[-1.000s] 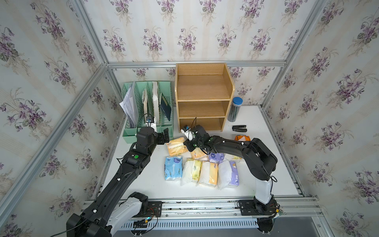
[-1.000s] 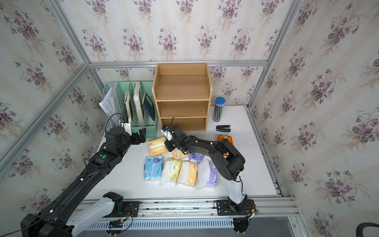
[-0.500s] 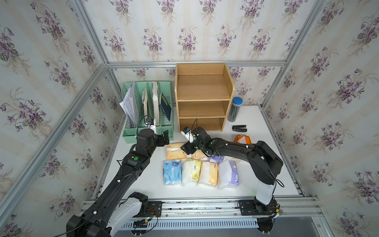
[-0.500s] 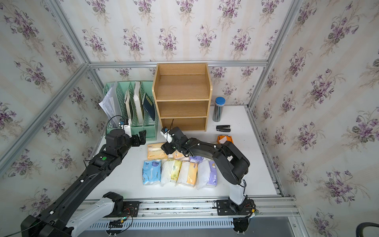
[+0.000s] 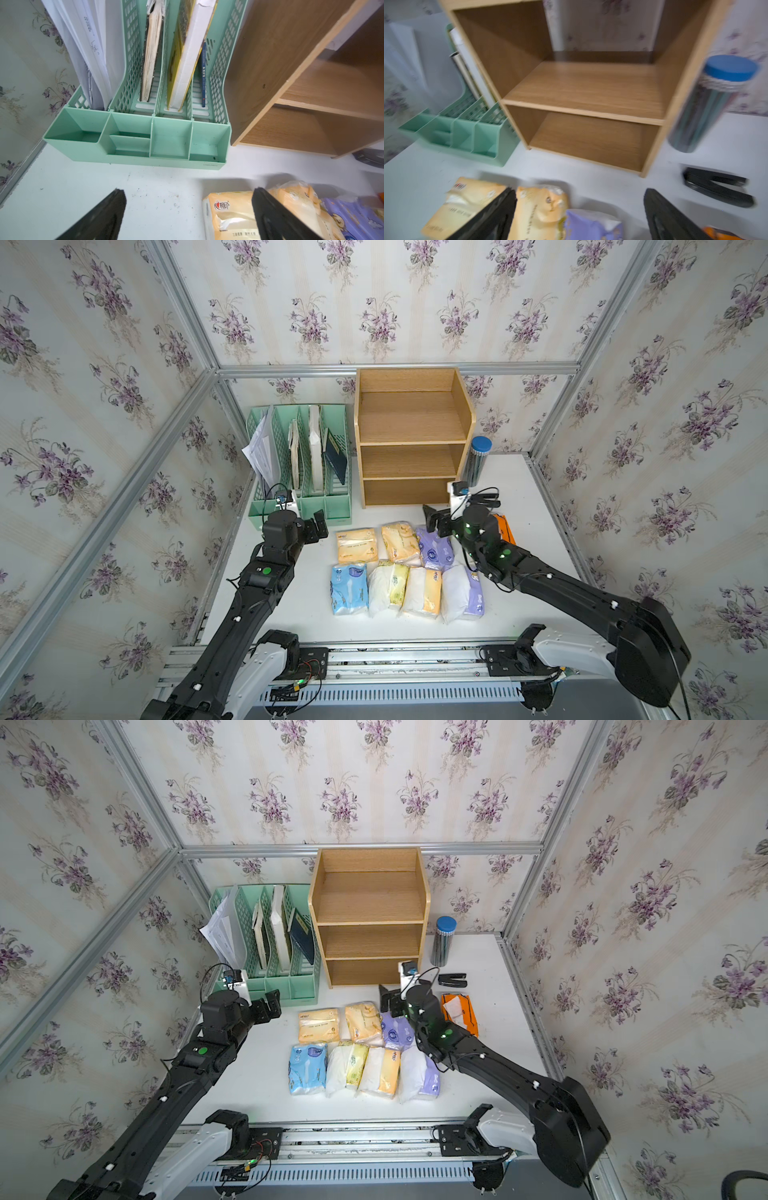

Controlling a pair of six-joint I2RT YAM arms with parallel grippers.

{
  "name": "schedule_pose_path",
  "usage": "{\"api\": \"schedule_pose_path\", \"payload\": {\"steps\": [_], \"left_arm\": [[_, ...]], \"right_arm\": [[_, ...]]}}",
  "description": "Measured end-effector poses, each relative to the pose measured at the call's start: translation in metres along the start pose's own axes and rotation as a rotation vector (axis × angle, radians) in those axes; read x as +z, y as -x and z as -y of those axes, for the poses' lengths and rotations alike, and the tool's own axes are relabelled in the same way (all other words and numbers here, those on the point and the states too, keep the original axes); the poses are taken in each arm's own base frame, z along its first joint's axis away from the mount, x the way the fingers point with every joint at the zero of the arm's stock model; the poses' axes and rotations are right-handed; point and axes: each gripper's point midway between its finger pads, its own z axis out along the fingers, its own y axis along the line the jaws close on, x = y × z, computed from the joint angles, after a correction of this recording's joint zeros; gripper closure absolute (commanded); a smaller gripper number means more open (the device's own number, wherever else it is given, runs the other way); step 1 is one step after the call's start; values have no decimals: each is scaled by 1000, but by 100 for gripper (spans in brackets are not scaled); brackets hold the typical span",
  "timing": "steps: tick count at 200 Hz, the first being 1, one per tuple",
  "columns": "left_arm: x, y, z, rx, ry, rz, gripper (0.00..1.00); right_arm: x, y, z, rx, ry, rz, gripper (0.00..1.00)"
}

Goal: Remove the tissue boxes from the shelf
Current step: Reset both arms

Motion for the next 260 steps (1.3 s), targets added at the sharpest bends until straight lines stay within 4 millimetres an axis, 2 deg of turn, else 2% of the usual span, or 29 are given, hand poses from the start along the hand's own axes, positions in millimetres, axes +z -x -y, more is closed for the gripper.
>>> {"api": "schedule_pose_path", "payload": {"steps": [14, 38, 58, 69, 97, 118, 144, 183, 213, 241, 260], "left_arm": [[5, -6, -15, -9, 51, -16, 1], [14, -24, -42, -28, 136, -21, 1], [21, -43, -52, -24, 171, -23, 1], [25, -48, -56, -9, 188, -17, 1], [32, -49, -68, 39, 247, 21, 1], [37, -52, -76, 78, 280, 40, 1], [44, -63, -88, 104, 314, 34, 1], [62, -73, -88, 112, 297, 15, 1], [67, -68, -82, 114, 261, 44, 1], [69, -66, -81, 127, 251, 71, 1], [78, -67, -80, 141, 242, 85, 1]], "right_arm": [[-14, 4, 61, 44, -157, 60, 0], [-42, -7, 155, 109, -427, 103, 0], [-57, -21, 216, 223, -582, 107, 0], [-57, -37, 236, 269, -630, 76, 0], [-41, -82, 249, 294, -646, -40, 1], [-38, -98, 251, 274, -641, -34, 1], [-44, -120, 250, 230, -642, -11, 1], [-47, -108, 252, 182, -640, 99, 1], [-48, -92, 248, 170, -615, 169, 1], [-49, -98, 229, 167, -506, 200, 1], [-48, -97, 226, 163, -481, 222, 1]]}}
